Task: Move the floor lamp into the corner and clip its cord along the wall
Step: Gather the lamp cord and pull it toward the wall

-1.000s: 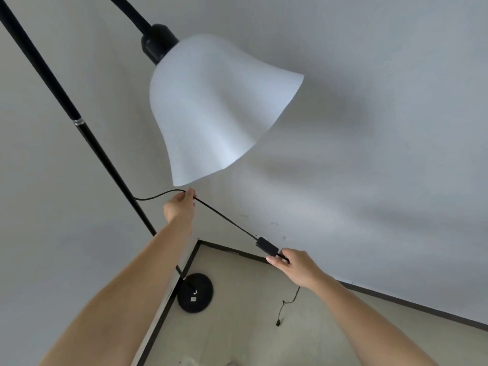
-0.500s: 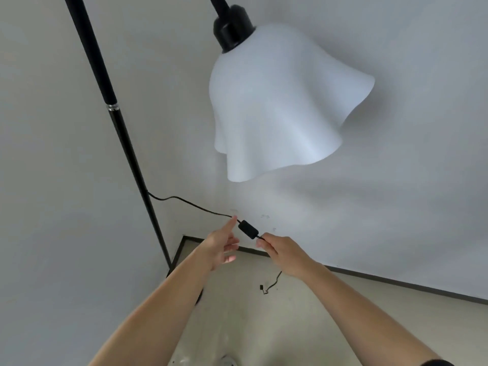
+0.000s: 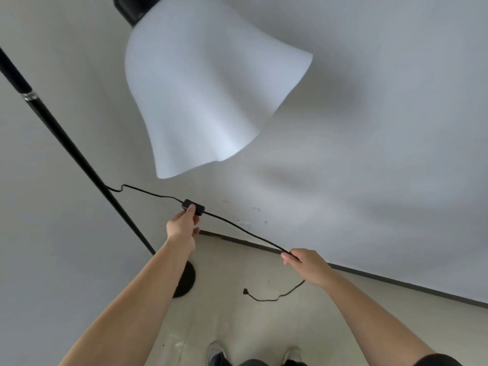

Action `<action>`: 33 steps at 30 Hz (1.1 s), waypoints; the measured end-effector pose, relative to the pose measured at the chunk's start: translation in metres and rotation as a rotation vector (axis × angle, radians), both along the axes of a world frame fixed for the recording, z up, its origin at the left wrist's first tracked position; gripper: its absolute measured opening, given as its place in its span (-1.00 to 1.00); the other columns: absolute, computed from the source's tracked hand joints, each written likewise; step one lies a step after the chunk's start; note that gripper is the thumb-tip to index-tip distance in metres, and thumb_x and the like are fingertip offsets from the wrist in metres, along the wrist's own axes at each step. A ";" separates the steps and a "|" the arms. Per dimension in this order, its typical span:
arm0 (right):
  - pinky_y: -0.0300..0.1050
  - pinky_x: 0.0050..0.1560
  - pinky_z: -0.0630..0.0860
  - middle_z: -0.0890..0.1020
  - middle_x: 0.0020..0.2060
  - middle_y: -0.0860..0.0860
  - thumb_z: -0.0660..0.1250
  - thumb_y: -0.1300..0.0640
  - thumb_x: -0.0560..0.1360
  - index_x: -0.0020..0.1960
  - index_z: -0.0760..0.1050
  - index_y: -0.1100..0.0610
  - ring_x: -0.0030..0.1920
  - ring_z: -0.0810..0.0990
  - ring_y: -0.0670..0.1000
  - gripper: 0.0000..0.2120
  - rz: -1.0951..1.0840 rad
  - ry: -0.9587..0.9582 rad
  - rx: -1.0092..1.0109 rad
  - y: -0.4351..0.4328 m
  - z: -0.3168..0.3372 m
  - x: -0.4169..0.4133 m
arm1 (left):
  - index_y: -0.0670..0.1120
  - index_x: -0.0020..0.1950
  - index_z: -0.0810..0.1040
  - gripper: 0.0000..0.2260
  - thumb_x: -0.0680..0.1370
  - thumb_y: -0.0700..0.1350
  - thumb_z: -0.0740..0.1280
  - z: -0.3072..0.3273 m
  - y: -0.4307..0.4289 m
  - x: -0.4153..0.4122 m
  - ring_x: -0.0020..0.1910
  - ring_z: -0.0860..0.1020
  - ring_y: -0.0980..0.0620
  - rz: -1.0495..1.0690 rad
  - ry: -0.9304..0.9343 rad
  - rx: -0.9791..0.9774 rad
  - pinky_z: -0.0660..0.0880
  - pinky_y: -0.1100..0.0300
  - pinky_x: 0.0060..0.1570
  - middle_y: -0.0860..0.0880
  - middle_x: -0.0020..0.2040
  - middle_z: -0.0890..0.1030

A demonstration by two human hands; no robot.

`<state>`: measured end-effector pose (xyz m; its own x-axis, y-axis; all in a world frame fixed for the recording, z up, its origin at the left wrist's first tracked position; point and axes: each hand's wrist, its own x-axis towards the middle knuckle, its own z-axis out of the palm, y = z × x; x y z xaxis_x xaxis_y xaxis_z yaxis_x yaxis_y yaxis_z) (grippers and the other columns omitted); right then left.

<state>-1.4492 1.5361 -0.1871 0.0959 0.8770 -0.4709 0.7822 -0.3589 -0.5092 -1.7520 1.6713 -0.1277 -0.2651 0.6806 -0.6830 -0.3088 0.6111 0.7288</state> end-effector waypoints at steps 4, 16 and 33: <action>-0.18 -0.33 0.33 0.54 -0.39 -0.07 0.10 -0.22 0.63 -0.16 0.58 -0.11 -0.44 0.43 -0.09 -0.63 0.011 0.020 0.062 -0.001 0.006 0.008 | -0.15 0.05 0.58 -0.78 0.55 -0.02 0.43 -0.007 -0.021 0.013 -0.21 0.60 0.00 -0.101 -0.070 -0.074 0.54 0.08 -0.22 -0.09 -0.14 0.68; -0.12 -0.38 0.38 0.51 -0.42 -0.03 0.11 -0.18 0.64 -0.08 0.59 -0.03 -0.48 0.44 -0.03 -0.64 0.197 0.081 0.125 -0.004 0.038 -0.045 | -0.08 -0.07 0.61 -0.92 0.59 -0.09 0.38 -0.001 -0.074 0.092 -0.18 0.54 0.04 -0.473 -0.160 -0.175 0.38 0.15 -0.22 -0.04 -0.07 0.67; -0.19 -0.36 0.31 0.44 -0.45 -0.09 0.05 -0.18 0.67 -0.09 0.55 -0.06 -0.49 0.35 -0.13 -0.63 0.078 0.095 0.248 -0.015 0.066 -0.012 | -0.15 0.12 0.63 -0.65 0.50 0.09 0.45 0.037 -0.075 0.053 -0.25 0.52 0.09 -0.250 -0.394 0.063 0.43 0.19 -0.25 -0.06 0.09 0.71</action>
